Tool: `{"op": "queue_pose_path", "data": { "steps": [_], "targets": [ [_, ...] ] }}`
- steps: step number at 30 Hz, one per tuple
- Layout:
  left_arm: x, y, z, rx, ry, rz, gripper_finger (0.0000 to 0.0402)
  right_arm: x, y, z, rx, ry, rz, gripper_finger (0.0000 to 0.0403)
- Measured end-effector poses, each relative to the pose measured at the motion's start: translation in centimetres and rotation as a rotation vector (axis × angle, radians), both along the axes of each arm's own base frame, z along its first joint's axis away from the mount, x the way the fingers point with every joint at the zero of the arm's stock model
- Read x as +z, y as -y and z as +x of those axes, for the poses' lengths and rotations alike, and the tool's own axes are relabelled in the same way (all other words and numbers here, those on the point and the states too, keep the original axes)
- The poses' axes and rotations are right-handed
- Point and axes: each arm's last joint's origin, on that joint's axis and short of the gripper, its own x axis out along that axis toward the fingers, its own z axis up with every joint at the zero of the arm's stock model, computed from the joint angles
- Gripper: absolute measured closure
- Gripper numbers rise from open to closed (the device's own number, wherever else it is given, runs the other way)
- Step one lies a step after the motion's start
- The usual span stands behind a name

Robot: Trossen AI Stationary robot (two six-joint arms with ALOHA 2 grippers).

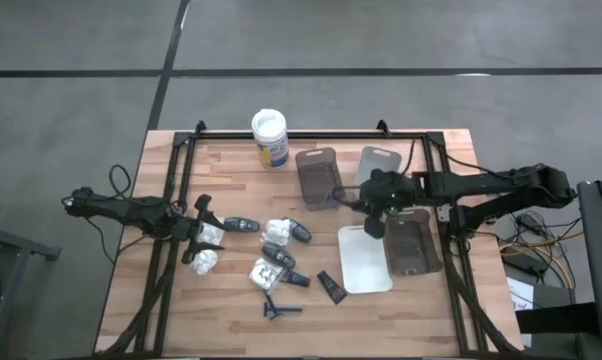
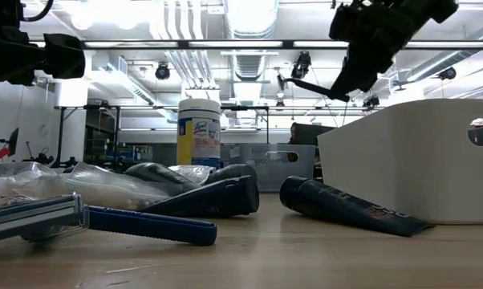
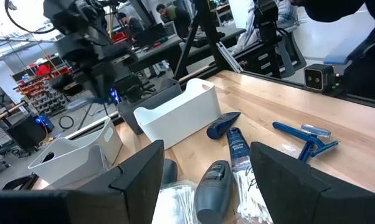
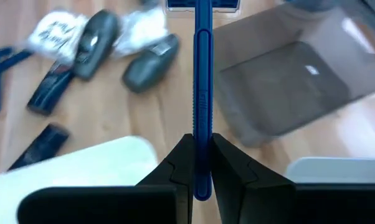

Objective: Pick & Place Travel size toiletries
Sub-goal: Put the blue razor into the top black bin

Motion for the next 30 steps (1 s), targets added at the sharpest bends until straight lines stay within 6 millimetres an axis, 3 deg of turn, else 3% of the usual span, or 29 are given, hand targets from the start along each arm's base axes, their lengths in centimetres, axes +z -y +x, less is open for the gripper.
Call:
{"op": "queue_pose_path", "data": {
  "steps": [14, 23, 30],
  "targets": [
    [0.0, 0.0, 0.0, 0.000, 0.000, 0.000, 0.0158, -1.6, 4.2, 1.0, -0.190, -0.022, 0.029, 0.0372],
    [0.0, 0.0, 0.0, 0.000, 0.000, 0.000, 0.0158, -3.0, 5.6, 5.9, -0.248, 0.095, 0.077, 0.0355],
    [0.0, 0.0, 0.0, 0.000, 0.000, 0.000, 0.0158, -3.1, 6.8, 9.4, -0.229, 0.052, 0.052, 0.0370]
  ]
}}
